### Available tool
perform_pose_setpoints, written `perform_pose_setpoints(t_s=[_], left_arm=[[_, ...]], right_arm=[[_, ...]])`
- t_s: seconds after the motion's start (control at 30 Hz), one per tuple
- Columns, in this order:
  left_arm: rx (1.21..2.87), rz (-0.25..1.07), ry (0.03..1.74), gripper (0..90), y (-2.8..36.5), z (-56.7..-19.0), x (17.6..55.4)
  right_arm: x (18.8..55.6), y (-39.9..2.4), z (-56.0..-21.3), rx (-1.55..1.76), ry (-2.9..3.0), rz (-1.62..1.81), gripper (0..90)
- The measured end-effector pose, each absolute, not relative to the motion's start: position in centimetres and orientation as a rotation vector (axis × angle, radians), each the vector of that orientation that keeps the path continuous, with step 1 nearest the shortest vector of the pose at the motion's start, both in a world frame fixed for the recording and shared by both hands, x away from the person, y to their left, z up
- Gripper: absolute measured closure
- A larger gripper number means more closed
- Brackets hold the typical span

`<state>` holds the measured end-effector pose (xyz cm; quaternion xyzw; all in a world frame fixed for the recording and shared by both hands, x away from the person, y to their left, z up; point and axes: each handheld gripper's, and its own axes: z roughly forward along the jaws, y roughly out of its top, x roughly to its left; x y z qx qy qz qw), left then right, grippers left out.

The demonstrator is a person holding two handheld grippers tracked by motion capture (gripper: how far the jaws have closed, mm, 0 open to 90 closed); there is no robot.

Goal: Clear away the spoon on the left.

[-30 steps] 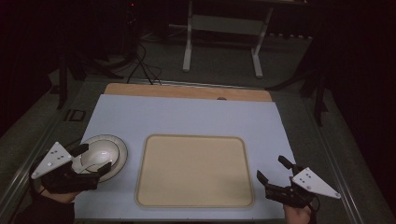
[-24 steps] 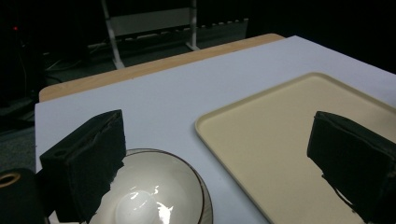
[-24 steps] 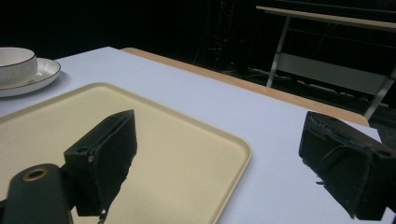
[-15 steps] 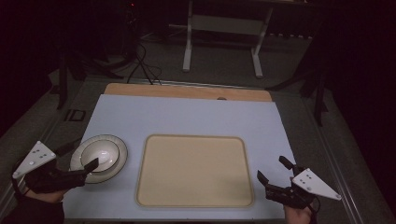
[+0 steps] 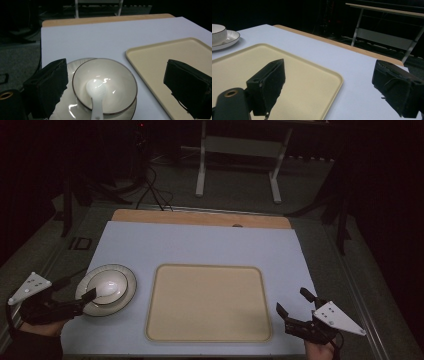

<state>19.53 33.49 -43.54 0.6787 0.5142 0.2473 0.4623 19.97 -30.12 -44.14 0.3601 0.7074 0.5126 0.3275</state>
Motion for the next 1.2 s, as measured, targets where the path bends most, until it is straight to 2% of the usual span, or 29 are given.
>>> perform_pose_setpoints(t_s=[0.33, 0.57, 0.77, 1.1, 1.2], left_arm=[[1.646, 0.486, 1.421, 7.6, 35.2, -45.9, 20.1], [1.637, 0.405, 1.466, 10.4, 35.8, -46.7, 20.2], [1.628, 0.285, 1.506, 11.5, 36.6, -47.7, 20.6], [1.583, 0.181, 1.53, 25.8, 37.9, -48.7, 20.8], [1.567, 0.127, 1.532, 32.6, 38.1, -49.0, 21.0]], right_arm=[[20.0, -30.1, -44.2, 0.941, 1.856, 1.336, 11.4], [20.1, -30.1, -44.2, 0.942, 1.857, 1.334, 11.4], [20.1, -30.0, -44.2, 0.941, 1.859, 1.334, 11.4], [20.1, -30.0, -44.2, 0.94, 1.864, 1.328, 11.4], [20.1, -29.9, -44.2, 0.94, 1.865, 1.326, 11.4]])
